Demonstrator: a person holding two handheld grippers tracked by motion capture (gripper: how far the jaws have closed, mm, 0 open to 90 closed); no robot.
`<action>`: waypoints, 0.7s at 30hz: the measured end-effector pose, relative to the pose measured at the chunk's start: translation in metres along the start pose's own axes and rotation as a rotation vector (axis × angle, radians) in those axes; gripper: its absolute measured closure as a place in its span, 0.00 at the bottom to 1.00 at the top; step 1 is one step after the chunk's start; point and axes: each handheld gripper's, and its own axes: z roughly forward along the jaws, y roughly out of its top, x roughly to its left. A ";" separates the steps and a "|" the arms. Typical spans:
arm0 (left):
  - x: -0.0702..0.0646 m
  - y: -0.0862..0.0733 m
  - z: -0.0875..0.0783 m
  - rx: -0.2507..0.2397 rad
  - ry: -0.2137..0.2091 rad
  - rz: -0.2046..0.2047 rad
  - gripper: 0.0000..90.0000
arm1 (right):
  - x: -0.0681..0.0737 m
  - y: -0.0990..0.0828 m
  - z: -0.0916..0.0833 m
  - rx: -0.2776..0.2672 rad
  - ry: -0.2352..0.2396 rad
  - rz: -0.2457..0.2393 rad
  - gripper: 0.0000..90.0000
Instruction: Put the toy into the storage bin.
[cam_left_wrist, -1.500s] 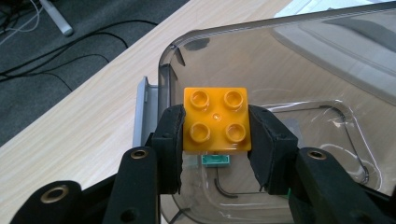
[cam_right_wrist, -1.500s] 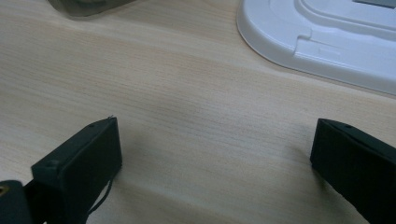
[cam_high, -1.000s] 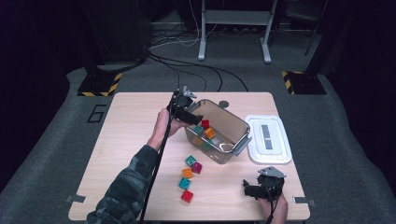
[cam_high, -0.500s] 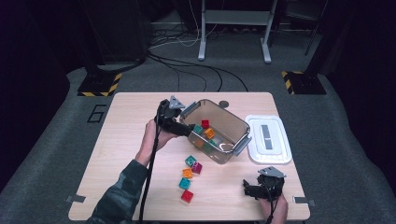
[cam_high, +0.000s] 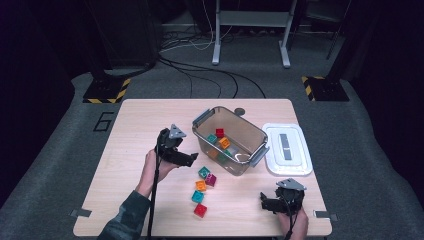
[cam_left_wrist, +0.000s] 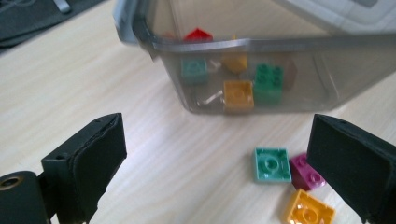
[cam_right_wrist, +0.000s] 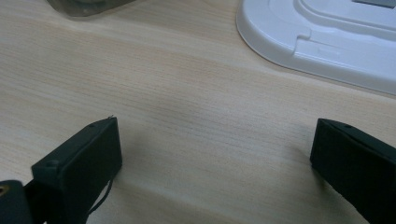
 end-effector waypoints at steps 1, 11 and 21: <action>-0.001 -0.004 0.002 0.006 -0.008 -0.002 0.05 | 0.000 0.000 0.000 0.001 0.000 0.000 0.01; -0.019 -0.037 0.027 0.079 -0.084 -0.011 0.04 | 0.000 0.000 0.000 0.001 -0.002 0.002 0.01; -0.035 -0.057 0.045 0.134 -0.149 -0.005 0.03 | 0.000 0.000 0.000 0.001 -0.002 0.001 0.01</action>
